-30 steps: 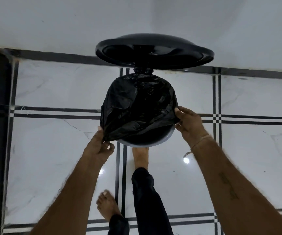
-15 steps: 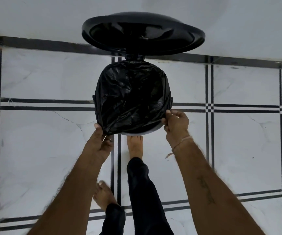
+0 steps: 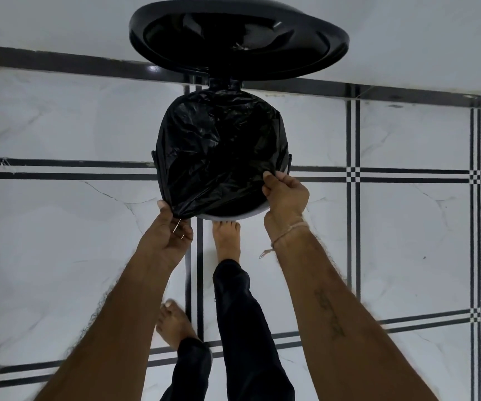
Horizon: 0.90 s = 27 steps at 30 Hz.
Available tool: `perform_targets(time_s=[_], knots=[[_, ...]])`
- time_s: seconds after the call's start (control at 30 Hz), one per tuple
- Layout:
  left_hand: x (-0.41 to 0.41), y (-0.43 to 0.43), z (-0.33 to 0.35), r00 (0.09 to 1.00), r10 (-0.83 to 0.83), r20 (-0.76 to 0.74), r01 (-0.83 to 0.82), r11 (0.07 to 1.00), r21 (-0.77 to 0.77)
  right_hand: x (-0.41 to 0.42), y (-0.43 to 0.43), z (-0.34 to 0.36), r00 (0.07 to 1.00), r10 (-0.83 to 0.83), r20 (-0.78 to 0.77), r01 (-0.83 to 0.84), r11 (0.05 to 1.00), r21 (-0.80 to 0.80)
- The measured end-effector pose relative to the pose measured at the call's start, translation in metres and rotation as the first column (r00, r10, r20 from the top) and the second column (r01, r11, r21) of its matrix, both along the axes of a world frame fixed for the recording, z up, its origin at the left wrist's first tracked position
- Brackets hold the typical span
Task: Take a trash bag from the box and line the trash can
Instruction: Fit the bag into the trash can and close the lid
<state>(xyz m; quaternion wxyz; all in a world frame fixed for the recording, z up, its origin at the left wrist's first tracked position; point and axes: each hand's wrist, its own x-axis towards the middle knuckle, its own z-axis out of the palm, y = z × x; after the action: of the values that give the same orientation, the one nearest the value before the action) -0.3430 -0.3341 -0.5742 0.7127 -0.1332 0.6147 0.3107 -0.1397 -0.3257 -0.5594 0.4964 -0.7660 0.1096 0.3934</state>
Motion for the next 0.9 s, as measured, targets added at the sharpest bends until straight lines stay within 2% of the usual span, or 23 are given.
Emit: perform_targets(time_s=[0.2, 0.3, 0.4, 0.63, 0.77, 0.9], knots=[[-0.005, 0.001, 0.000, 0.998, 0.053, 0.030, -0.052, 0.999, -0.013, -0.009, -0.003, 0.005, 0.997, -0.059, -0.047, 0.062, 0.995, 0.076], [-0.005, 0.000, 0.000, 0.997, 0.047, 0.054, -0.046, 0.999, -0.008, -0.007, -0.006, 0.010, 0.990, -0.060, -0.126, 0.064, 0.998, 0.028], [-0.004, -0.003, 0.000, 0.998, 0.036, 0.061, -0.035, 0.999, -0.013, -0.003, -0.011, 0.012, 0.969, -0.038, -0.245, 0.039, 0.999, -0.003], [0.002, -0.005, -0.003, 0.999, -0.036, 0.023, 0.036, 0.999, -0.020, 0.004, -0.029, 0.004, 0.854, -0.115, -0.508, 0.191, 0.977, 0.100], [0.006, -0.007, -0.004, 0.999, -0.053, -0.006, 0.053, 0.998, -0.043, 0.004, -0.045, 0.006, 0.845, -0.084, -0.528, 0.176, 0.976, 0.127], [0.003, -0.012, -0.010, 0.998, -0.058, 0.028, 0.059, 0.998, -0.028, 0.000, -0.056, 0.005, 0.846, -0.090, -0.526, 0.197, 0.969, 0.151]])
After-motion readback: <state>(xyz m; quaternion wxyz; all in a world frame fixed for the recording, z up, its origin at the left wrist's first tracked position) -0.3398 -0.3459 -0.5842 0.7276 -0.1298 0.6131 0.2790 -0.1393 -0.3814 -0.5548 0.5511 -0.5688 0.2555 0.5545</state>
